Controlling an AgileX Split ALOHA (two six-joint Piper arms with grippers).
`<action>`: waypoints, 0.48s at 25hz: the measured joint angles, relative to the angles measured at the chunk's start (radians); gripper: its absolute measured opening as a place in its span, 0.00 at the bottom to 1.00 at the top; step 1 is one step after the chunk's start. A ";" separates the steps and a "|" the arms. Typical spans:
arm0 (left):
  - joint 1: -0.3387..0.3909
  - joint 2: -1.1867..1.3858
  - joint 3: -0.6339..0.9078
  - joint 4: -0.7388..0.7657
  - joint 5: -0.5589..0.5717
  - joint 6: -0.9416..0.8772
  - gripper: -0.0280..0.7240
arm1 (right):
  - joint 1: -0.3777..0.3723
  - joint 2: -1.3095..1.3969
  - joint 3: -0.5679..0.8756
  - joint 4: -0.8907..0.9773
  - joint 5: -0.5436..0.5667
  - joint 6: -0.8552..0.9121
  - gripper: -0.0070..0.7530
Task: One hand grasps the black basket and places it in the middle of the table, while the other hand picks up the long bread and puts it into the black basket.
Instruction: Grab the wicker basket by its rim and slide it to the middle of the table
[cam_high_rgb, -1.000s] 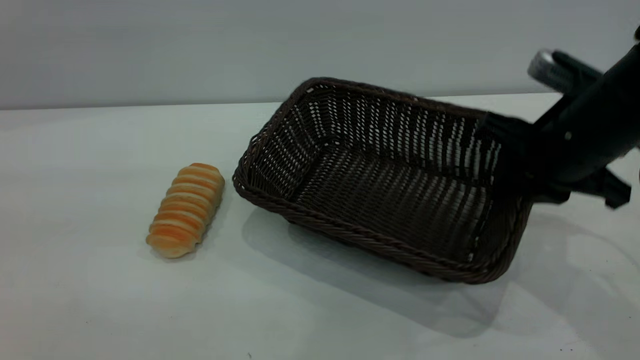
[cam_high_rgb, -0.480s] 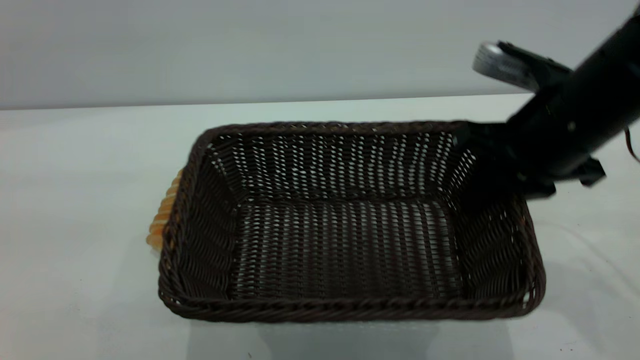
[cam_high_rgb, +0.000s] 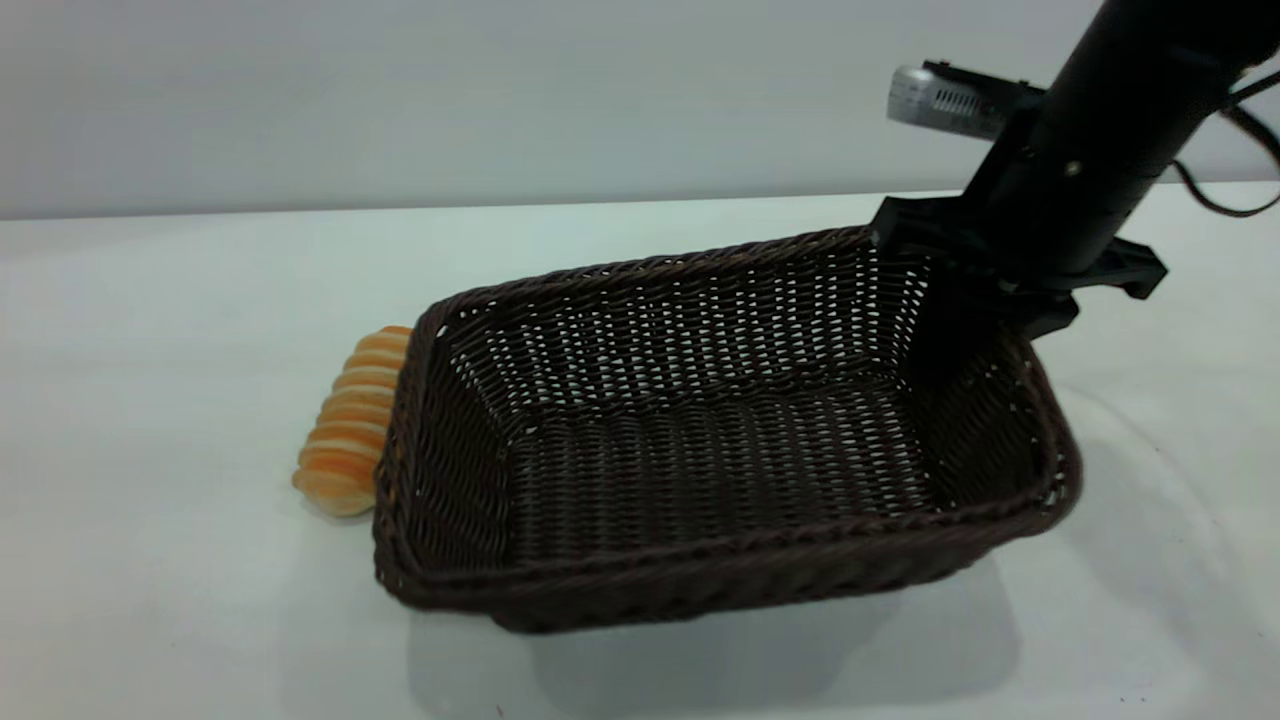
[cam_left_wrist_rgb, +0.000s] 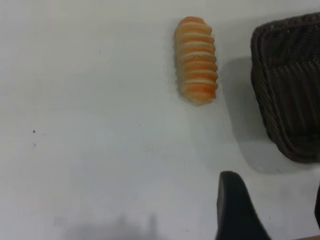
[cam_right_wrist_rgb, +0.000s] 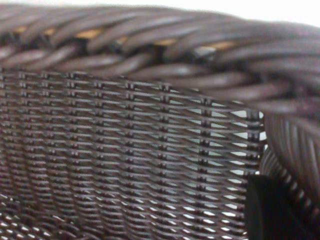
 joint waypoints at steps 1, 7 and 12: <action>0.000 0.000 0.000 0.000 0.000 0.000 0.59 | 0.000 0.015 -0.015 -0.003 0.000 0.019 0.14; 0.000 0.000 0.000 0.000 0.003 0.000 0.59 | 0.000 0.053 -0.045 -0.013 -0.009 0.102 0.16; 0.000 0.000 0.000 0.000 0.003 0.000 0.59 | 0.000 0.053 -0.047 -0.058 -0.008 0.108 0.29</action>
